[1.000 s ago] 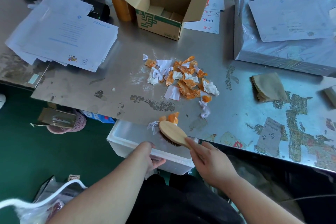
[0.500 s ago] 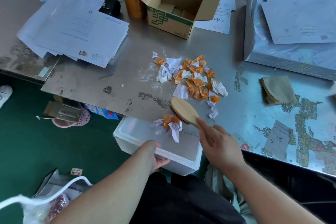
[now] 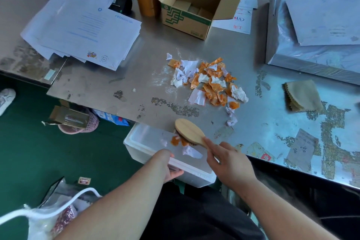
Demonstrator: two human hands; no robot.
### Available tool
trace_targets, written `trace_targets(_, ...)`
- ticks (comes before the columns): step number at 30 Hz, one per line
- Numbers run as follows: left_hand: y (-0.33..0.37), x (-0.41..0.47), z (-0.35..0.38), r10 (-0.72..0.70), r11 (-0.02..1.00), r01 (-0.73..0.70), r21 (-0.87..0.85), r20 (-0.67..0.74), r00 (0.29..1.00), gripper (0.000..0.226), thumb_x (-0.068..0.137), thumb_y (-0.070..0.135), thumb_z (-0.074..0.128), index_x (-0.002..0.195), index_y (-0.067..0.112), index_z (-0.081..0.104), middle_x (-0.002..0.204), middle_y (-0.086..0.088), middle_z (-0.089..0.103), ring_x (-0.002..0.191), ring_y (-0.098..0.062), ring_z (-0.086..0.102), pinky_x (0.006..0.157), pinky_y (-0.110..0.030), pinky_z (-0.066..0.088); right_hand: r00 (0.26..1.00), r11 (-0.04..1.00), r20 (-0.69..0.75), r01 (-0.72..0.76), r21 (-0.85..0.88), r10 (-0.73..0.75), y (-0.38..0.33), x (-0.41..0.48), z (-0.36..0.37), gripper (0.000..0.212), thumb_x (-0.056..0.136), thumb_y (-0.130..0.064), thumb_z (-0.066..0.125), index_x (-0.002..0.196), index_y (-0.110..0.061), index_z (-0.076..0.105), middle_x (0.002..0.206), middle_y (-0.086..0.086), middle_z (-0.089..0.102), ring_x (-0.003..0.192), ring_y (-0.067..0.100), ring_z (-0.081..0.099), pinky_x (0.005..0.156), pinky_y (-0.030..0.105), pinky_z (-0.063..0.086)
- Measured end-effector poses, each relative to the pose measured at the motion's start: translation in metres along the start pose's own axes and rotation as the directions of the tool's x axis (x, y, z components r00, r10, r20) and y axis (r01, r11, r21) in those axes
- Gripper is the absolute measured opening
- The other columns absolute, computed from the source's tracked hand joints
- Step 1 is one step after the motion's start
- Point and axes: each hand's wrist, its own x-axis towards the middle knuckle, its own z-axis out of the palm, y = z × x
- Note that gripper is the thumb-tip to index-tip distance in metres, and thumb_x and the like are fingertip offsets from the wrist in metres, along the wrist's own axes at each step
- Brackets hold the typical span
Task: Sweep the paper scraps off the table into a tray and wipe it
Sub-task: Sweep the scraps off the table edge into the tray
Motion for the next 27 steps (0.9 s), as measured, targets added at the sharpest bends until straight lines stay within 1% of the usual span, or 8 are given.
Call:
trace_targets(3,-0.001,0.0,0.002,0.005,1.0,-0.005,-0.005,0.001,1.0,0.011,0.097,0.003,0.06,0.101,-0.004,0.052,0.119,-0.027,0.058,0.116,-0.045,0.061,0.095,-0.059,0.057,1.0,0.999,0.006,-0.015,0.028,0.015,0.001,-0.01,0.003,0.045,0.091,-0.035,0.06,0.134,-0.048,0.06,0.068,-0.013,0.047,0.054,0.012,0.048,0.044,0.029,0.042)
trace_targets(6,-0.003,-0.002,0.005,-0.016,0.999,0.016,-0.037,-0.004,1.0,0.01,0.097,0.003,0.06,0.095,-0.002,0.051,0.114,-0.027,0.057,0.113,-0.045,0.061,0.095,-0.057,0.058,1.0,0.998,-0.007,-0.021,0.053,0.021,0.007,-0.016,-0.002,0.044,0.09,-0.031,0.066,0.131,-0.048,0.063,0.066,-0.02,0.039,0.055,0.008,0.042,0.047,0.018,0.031)
trace_targets(8,-0.005,0.0,0.009,-0.022,0.999,0.022,-0.034,-0.003,1.0,0.011,0.097,0.004,0.061,0.095,-0.002,0.052,0.115,-0.027,0.058,0.113,-0.045,0.062,0.094,-0.057,0.058,0.999,0.997,-0.036,-0.031,0.07,0.033,0.013,-0.019,-0.008,0.045,0.089,-0.028,0.069,0.13,-0.046,0.065,0.065,-0.02,0.04,0.054,0.008,0.042,0.048,0.016,0.03)
trace_targets(11,-0.01,0.004,0.017,-0.022,0.999,0.022,-0.03,-0.011,1.0,0.013,0.095,0.005,0.065,0.1,-0.003,0.056,0.114,-0.027,0.061,0.109,-0.044,0.064,0.09,-0.058,0.06,0.991,0.994,-0.1,-0.079,0.082,0.087,0.027,-0.023,-0.019,0.045,0.09,-0.027,0.071,0.131,-0.045,0.065,0.067,-0.013,0.048,0.052,0.012,0.048,0.043,0.03,0.044)
trace_targets(14,-0.014,0.006,0.026,-0.033,0.999,0.033,-0.008,-0.026,0.999,0.017,0.094,0.005,0.068,0.104,-0.005,0.059,0.108,-0.027,0.062,0.103,-0.044,0.066,0.087,-0.057,0.061,0.973,0.979,-0.118,-0.189,0.074,0.197,0.04,-0.021,-0.033,0.044,0.095,-0.034,0.064,0.135,-0.05,0.059,0.072,-0.011,0.053,0.058,0.013,0.055,0.049,0.041,0.051)
trace_targets(21,-0.022,0.009,0.041,-0.034,0.999,0.035,0.027,-0.047,0.998,0.025,0.093,0.006,0.069,0.112,-0.006,0.06,0.109,-0.029,0.064,0.096,-0.045,0.066,0.081,-0.056,0.063,0.921,0.924,-0.111,-0.359,0.129,0.373,0.071,-0.006,-0.058,0.041,0.101,-0.045,0.05,0.139,-0.058,0.047,0.086,-0.013,0.056,0.073,0.007,0.058,0.064,0.036,0.052)
trace_targets(25,-0.024,0.009,0.045,-0.025,0.999,0.028,0.045,-0.054,0.998,0.027,0.094,0.007,0.066,0.117,-0.006,0.06,0.115,-0.029,0.064,0.1,-0.045,0.066,0.078,-0.056,0.063,0.902,0.903,-0.083,-0.415,0.112,0.425,0.079,0.003,-0.061,0.04,0.102,-0.045,0.046,0.141,-0.055,0.047,0.086,-0.009,0.055,0.075,0.018,0.059,0.067,0.039,0.053)
trace_targets(27,-0.025,0.008,0.046,-0.023,0.998,0.026,0.048,-0.06,0.998,0.027,0.094,0.007,0.066,0.117,-0.006,0.059,0.116,-0.03,0.064,0.102,-0.045,0.066,0.079,-0.056,0.063,0.901,0.899,-0.043,-0.424,0.111,0.431,0.08,0.003,-0.058,0.04,0.103,-0.046,0.044,0.142,-0.053,0.047,0.087,-0.009,0.056,0.074,0.017,0.06,0.067,0.04,0.054)
